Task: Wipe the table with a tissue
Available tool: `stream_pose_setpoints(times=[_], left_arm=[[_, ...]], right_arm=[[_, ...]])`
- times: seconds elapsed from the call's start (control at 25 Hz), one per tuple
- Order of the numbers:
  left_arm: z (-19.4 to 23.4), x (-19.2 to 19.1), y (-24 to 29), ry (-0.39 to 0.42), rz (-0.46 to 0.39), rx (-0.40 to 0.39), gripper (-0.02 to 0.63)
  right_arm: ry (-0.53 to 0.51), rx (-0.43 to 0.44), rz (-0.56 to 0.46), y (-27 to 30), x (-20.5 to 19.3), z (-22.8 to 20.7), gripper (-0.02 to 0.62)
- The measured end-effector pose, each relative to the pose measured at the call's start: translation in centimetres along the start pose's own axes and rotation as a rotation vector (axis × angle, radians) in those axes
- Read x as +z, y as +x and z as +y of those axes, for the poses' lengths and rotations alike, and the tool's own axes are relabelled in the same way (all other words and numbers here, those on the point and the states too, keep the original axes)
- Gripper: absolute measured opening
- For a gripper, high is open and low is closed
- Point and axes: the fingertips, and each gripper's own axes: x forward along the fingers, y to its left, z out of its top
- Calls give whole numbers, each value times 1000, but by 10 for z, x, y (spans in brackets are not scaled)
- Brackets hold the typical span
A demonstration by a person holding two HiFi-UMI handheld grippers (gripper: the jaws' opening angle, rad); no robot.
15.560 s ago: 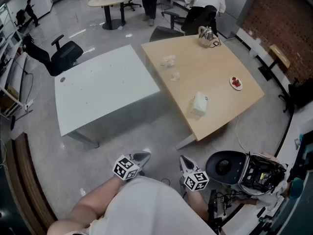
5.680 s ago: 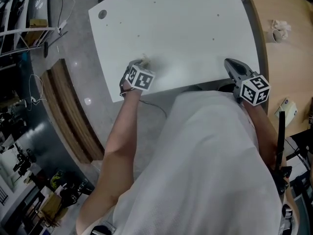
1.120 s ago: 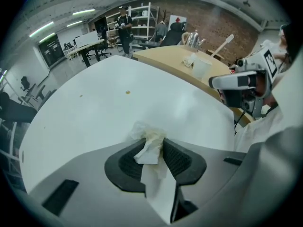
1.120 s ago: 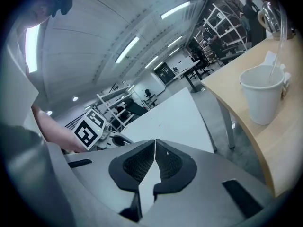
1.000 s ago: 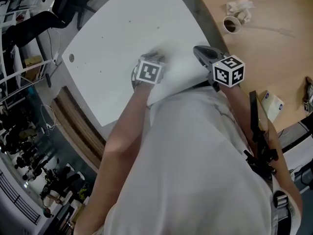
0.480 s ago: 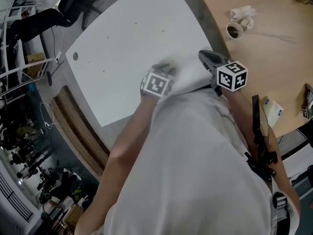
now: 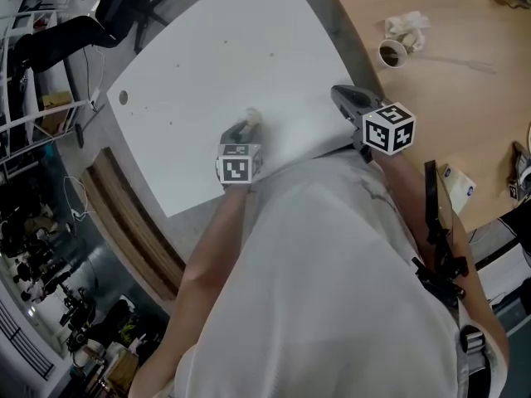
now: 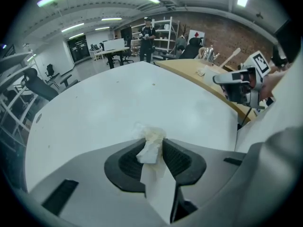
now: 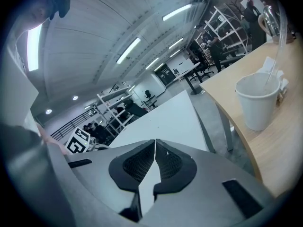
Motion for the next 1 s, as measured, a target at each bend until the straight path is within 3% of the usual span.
stream_pose_setpoints(times=[0.12, 0.32, 0.44, 0.52, 0.64, 0.68, 0.8, 1.0], left_arm=[[-4, 11, 10, 19, -11, -10, 106], [-49, 25, 24, 153, -4, -43, 106], [-75, 31, 29, 215, -19, -105, 106], [-95, 33, 28, 251, -15, -193, 106], [-134, 32, 20, 260, -25, -391, 106], [-141, 33, 17, 262, -38, -419, 106], [-131, 43, 13, 214, -91, -397, 106], [-66, 60, 11, 33, -142, -252, 107]], right_arm=[[9, -8, 3, -3, -5, -3, 17], [22, -27, -8, -10, -5, -9, 17], [29, -36, -12, -12, -6, -12, 17], [33, -38, -10, -12, -5, -14, 17], [35, -33, -10, -10, -2, -13, 17], [33, -30, -11, -9, -1, -13, 17], [28, -20, -11, -4, 4, -13, 17], [22, -1, 10, 2, 5, -12, 17]])
